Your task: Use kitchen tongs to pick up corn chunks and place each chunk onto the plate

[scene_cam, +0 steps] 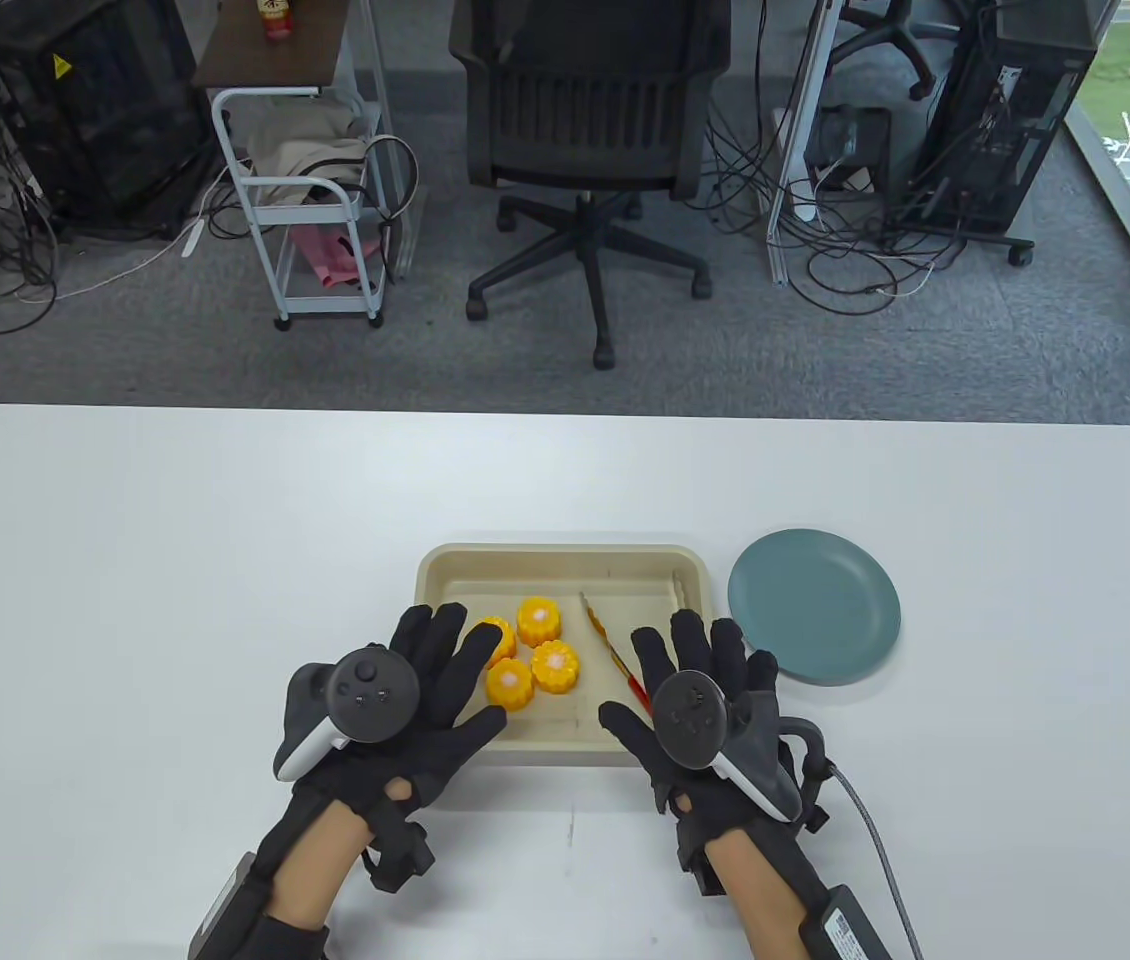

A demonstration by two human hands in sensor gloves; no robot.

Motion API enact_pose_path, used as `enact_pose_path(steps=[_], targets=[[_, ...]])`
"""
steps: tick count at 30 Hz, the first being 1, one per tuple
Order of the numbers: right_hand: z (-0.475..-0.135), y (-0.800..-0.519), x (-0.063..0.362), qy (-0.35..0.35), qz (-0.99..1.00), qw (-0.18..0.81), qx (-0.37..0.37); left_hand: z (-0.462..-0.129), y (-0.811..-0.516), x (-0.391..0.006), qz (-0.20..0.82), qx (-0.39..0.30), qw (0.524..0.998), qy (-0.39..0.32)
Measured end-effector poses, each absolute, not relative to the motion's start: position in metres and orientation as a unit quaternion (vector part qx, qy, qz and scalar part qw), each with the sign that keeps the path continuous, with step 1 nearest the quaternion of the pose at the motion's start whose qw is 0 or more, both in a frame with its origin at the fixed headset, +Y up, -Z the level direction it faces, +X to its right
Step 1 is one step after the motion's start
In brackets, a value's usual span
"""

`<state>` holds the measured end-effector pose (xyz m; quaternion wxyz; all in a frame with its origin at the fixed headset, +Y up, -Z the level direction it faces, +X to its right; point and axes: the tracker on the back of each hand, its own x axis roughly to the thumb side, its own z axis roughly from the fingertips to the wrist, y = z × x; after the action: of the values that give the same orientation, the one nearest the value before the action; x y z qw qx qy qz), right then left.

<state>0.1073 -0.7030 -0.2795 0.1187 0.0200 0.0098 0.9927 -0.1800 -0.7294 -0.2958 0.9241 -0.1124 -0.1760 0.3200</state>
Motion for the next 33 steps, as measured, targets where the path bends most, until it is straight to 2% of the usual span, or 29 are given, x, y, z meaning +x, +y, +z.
enact_pose_path(steps=[8,13,19,33], targets=[[-0.280,-0.712,0.111,0.061,0.990,0.108,-0.068,-0.295,-0.730,-0.180,0.323,-0.116,0.923,-0.172],[-0.283,-0.724,0.109,0.089,0.989,0.038,-0.114,-0.296,-0.730,-0.180,0.323,-0.118,0.923,-0.172],[-0.288,-0.742,0.107,0.121,0.981,0.001,-0.149,-0.296,-0.731,-0.180,0.321,-0.123,0.924,-0.170],[-0.291,-0.758,0.098,0.100,0.978,-0.049,-0.177,-0.296,-0.731,-0.180,0.321,-0.127,0.924,-0.166]])
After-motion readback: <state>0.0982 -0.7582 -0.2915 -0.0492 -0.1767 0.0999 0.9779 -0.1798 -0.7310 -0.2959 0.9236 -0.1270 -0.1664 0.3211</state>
